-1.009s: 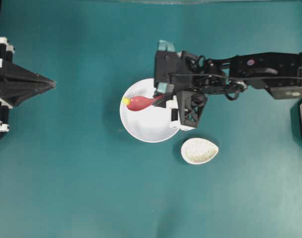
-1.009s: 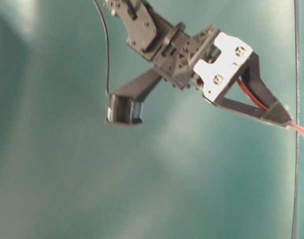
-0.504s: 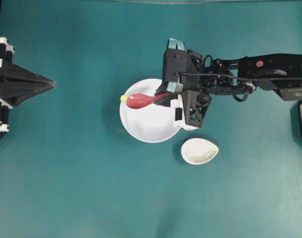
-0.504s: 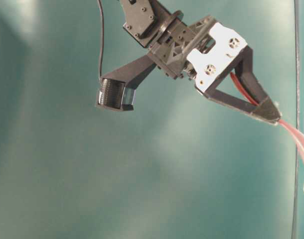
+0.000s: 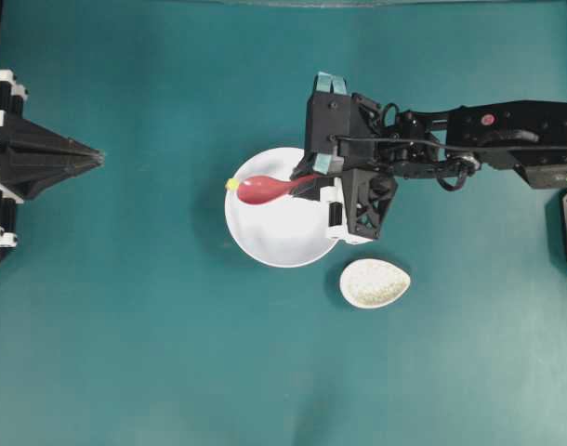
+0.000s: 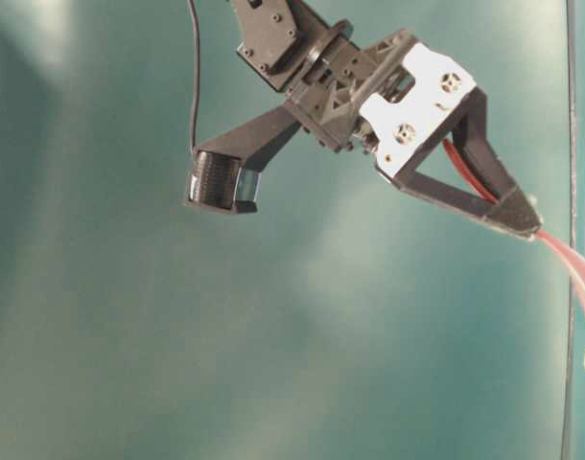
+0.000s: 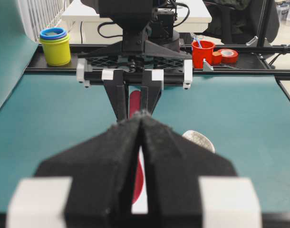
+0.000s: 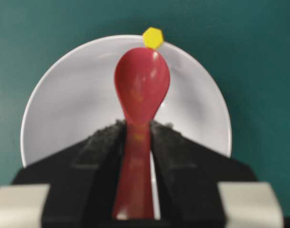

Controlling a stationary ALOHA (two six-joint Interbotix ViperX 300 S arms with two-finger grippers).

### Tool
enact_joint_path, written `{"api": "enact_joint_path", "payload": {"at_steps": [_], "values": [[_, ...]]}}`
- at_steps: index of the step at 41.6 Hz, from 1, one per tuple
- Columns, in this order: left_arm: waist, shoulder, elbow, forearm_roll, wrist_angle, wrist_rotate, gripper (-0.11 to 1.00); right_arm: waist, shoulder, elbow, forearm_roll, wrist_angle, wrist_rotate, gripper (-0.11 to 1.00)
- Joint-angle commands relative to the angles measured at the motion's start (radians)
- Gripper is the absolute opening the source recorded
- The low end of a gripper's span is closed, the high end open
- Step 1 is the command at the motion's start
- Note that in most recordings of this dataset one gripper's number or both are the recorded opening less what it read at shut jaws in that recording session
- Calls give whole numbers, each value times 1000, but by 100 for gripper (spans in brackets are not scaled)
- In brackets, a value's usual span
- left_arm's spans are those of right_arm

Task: Scoop the yellow hexagonal prism block from the bowl with a spoon using the right arm.
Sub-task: 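Push the spoon under the yellow block along the bowl wall, then lift the spoon with the yellow block out of the bowl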

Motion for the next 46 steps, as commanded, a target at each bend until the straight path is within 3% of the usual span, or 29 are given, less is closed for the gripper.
{"api": "enact_joint_path", "payload": {"at_steps": [1,46], "values": [[0,5,-18,3,-5,2,0,2,-18,-11,0,-3,2,24],[0,5,-18,3,-5,2,0,6,43,-6,2,-60,2,24]]}}
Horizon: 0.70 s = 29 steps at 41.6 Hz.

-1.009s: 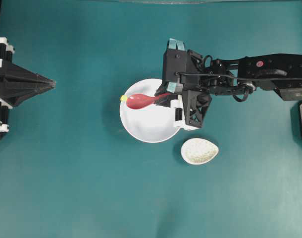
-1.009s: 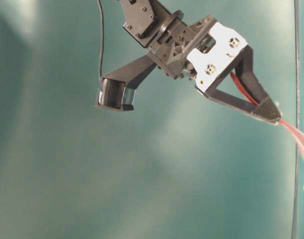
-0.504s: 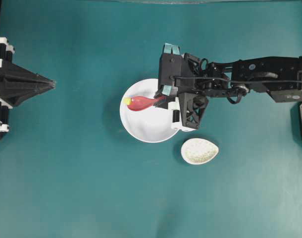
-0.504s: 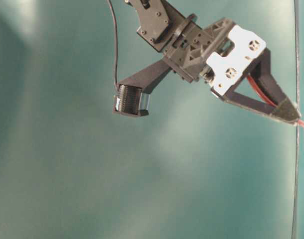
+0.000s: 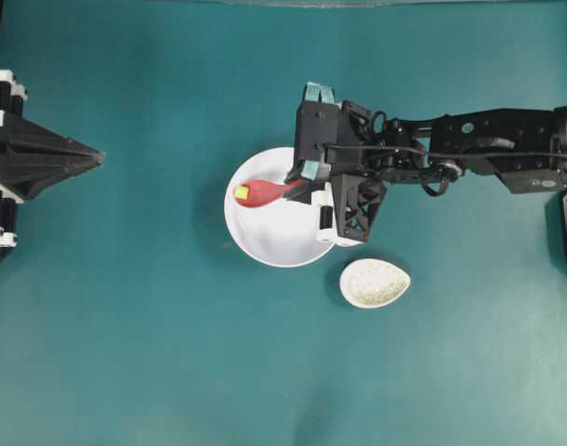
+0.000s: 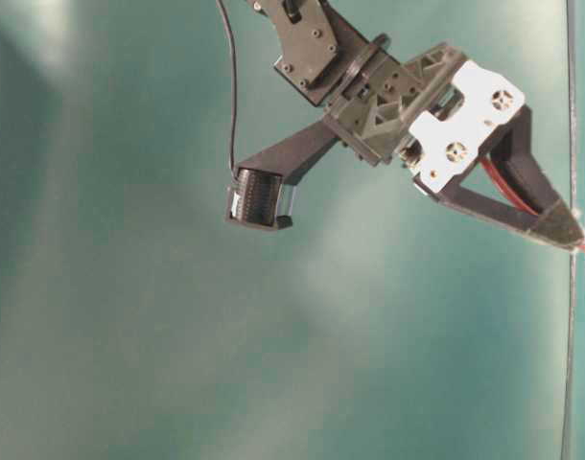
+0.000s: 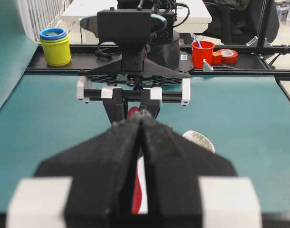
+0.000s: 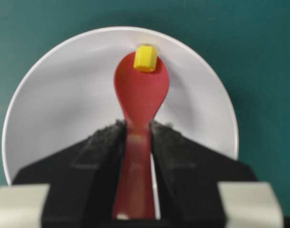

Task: Scoop the yellow hexagonal prism block from the bowl with a spoon using the right arm.
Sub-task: 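Lift the spoon with the yellow block out of the bowl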

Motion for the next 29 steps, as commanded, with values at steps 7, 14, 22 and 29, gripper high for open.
{"api": "enact_joint_path", "payload": {"at_steps": [7,14,22,29], "values": [[0,6,-18,3,-5,2,0,18,-61,9,3,-11,2,24],[0,5,-20,3,-5,2,0,26,-129,35,3,-43,2,24],[0,6,-20,3,-5,2,0,37,-216,101,2,-173,-3,24],[0,5,-18,3,-5,2,0,49,-301,181,0,-299,-6,24]]}}
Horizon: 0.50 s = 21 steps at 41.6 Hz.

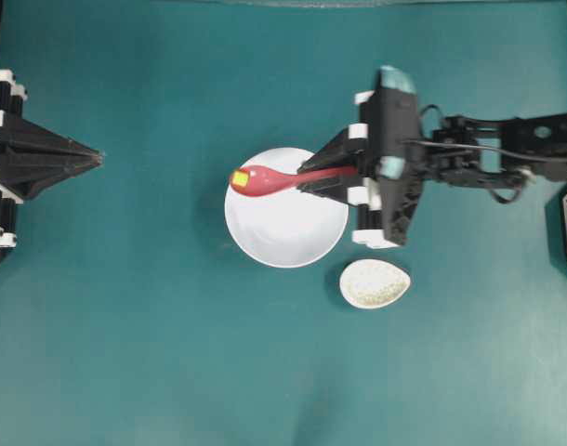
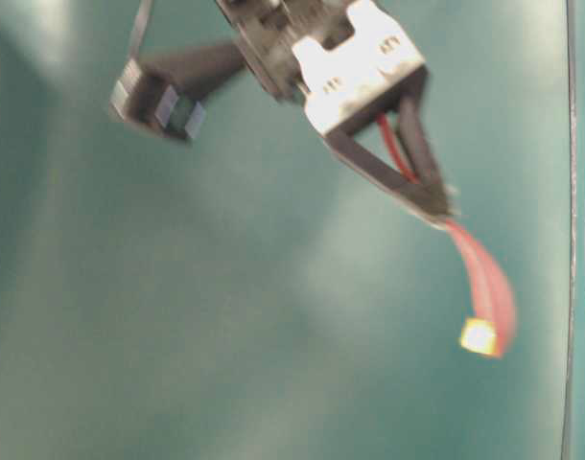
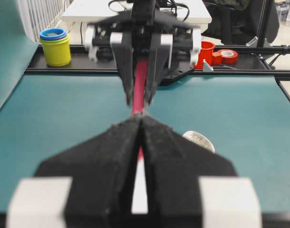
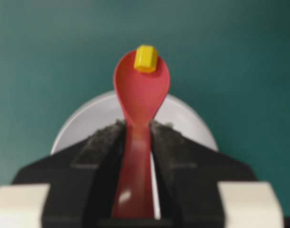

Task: Scoop the yellow hexagonal prism block from the bowl with a spoon using the right arm.
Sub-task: 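Lift the spoon with the yellow block out of the bowl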

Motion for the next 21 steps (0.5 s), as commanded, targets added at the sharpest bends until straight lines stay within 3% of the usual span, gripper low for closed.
{"api": "enact_joint_path", "payload": {"at_steps": [1,12,21], "values": [[0,5,-20,3,-5,2,0,8,-78,34,-2,-75,-3,24],[0,2,-20,3,-2,2,0,18,-199,132,-2,-132,-3,24],[0,0,-20,2,-2,2,0,18,-218,143,0,-132,-5,24]]}}
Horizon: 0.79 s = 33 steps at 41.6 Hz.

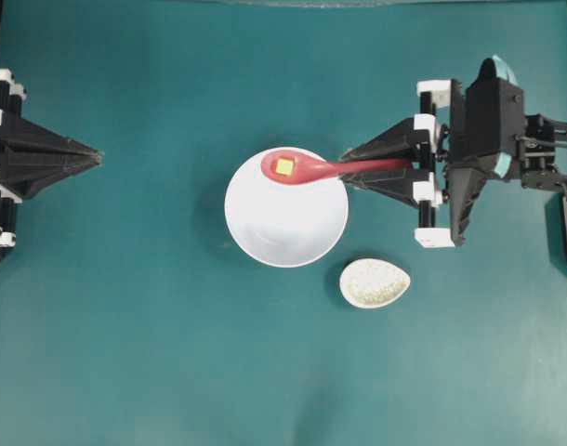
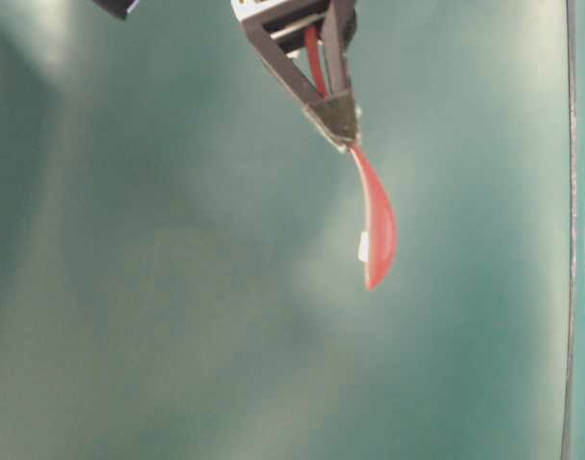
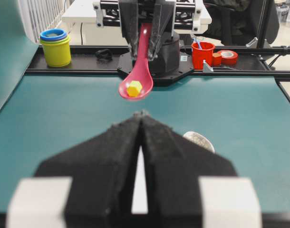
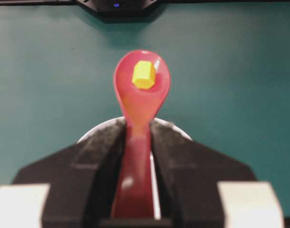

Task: Scoop the yellow hexagonal prism block from the bowl with a spoon using the right arm.
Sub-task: 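Lift the spoon with the yellow block out of the bowl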

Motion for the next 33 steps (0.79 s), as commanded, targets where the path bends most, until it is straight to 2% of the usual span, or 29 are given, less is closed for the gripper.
{"api": "enact_joint_path", "payload": {"at_steps": [1,33], "values": [[2,6,-20,2,-3,2,0,2,-15,-12,-3,-12,-3,24],[2,5,-20,3,41,2,0,2,-12,-11,-2,-43,0,24]]}}
